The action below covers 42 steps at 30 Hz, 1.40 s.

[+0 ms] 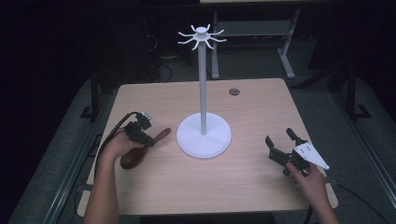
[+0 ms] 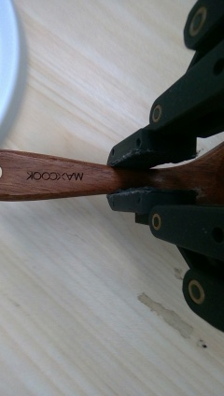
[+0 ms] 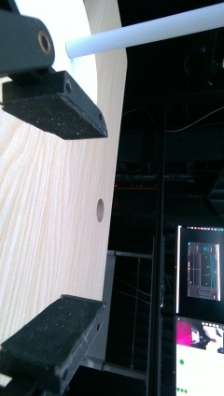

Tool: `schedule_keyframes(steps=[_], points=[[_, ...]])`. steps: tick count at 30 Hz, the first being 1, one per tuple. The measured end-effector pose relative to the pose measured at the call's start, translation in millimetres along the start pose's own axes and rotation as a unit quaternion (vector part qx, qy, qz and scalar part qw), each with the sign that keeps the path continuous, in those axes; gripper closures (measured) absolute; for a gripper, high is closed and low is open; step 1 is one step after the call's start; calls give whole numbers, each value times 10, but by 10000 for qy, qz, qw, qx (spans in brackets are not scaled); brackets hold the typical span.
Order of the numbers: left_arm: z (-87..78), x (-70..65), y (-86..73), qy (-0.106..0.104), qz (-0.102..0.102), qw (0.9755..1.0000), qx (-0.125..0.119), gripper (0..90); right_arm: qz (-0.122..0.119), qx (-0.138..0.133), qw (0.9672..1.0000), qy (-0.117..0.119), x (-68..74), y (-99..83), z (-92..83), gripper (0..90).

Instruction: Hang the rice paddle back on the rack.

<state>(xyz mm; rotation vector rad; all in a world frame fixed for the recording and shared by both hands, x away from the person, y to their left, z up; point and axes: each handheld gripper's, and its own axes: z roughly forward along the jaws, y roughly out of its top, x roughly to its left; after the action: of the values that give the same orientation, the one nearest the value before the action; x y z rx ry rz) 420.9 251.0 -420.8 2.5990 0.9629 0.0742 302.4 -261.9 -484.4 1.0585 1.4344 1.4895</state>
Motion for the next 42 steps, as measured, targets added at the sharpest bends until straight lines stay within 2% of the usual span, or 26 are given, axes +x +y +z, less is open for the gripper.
schedule_keyframes(steps=[3,4,6,7,10,12,13,14,16,17,18,20,23,24,25,26,28,29,31,32,33,38,39,41,42], points=[[-70,14,-23,-131,55,9995,-298,781,-6,-2,10000,-1,1,0,0,133],[-70,14,-23,-131,55,9995,-298,780,-6,-2,10000,-1,1,0,0,133],[-92,5,-32,-162,47,9987,-489,780,-5,-1,10000,-1,1,0,0,133],[-115,3,-42,-167,66,9976,-671,780,-7,-2,10000,-2,0,0,0,133],[-147,-1,-52,-174,40,9967,-798,780,-5,-2,10000,-2,1,0,0,133],[-176,2,-64,-211,31,9947,-1003,780,-10,-2,10000,-2,1,0,0,133],[-219,10,-77,-260,88,9938,-1080,780,-11,-1,10000,1,1,0,0,133],[-219,10,-77,-260,88,9938,-1080,780,-11,-1,10000,1,1,0,0,133],[-250,-15,-90,-336,-24,9896,-1398,781,-9,-1,10000,-2,1,0,0,133],[-267,-9,-97,-339,36,9888,-1454,780,-14,-2,10000,-1,1,0,0,133],[-267,-9,-97,-339,36,9888,-1454,780,-14,-2,10000,-1,1,0,0,133],[-296,-20,-107,-376,18,9868,-1572,780,-19,6,10000,0,2,0,-1,133],[-363,-50,-122,-375,20,9808,-1914,780,-16,3,10000,2,3,0,-1,133],[-363,-50,-122,-375,20,9808,-1914,780,-16,3,10000,2,3,0,-1,133],[-384,-46,-124,-381,90,9794,-1981,780,-15,1,10000,1,3,0,-1,133],[-398,-61,-129,-417,30,9771,-2086,780,-15,3,10000,1,2,0,-1,133],[-432,-69,-133,-420,44,9741,-2222,781,-17,3,10000,2,3,0,-1,133],[-455,-70,-136,-412,85,9712,-2346,780,-29,-1,10000,2,2,0,-1,133],[-485,-63,-142,-428,133,9687,-2444,781,-23,0,10000,4,3,1,-1,133],[-494,-76,-147,-465,64,9670,-2503,782,-24,5,10000,3,3,1,-2,133],[-503,-73,-150,-478,83,9657,-2553,782,-22,0,10000,3,4,1,-1,133],[-542,-76,-165,-620,64,9612,-2686,782,-24,1,10000,4,3,1,-1,133],[-551,-71,-166,-630,101,9609,-2693,782,-24,3,10000,4,4,1,-1,133],[-556,-78,-167,-664,102,9583,-2776,782,-28,2,10000,7,4,1,-1,133],[-562,-79,-169,-683,113,9581,-2780,782,-28,1,10000,5,4,1,-1,133]])
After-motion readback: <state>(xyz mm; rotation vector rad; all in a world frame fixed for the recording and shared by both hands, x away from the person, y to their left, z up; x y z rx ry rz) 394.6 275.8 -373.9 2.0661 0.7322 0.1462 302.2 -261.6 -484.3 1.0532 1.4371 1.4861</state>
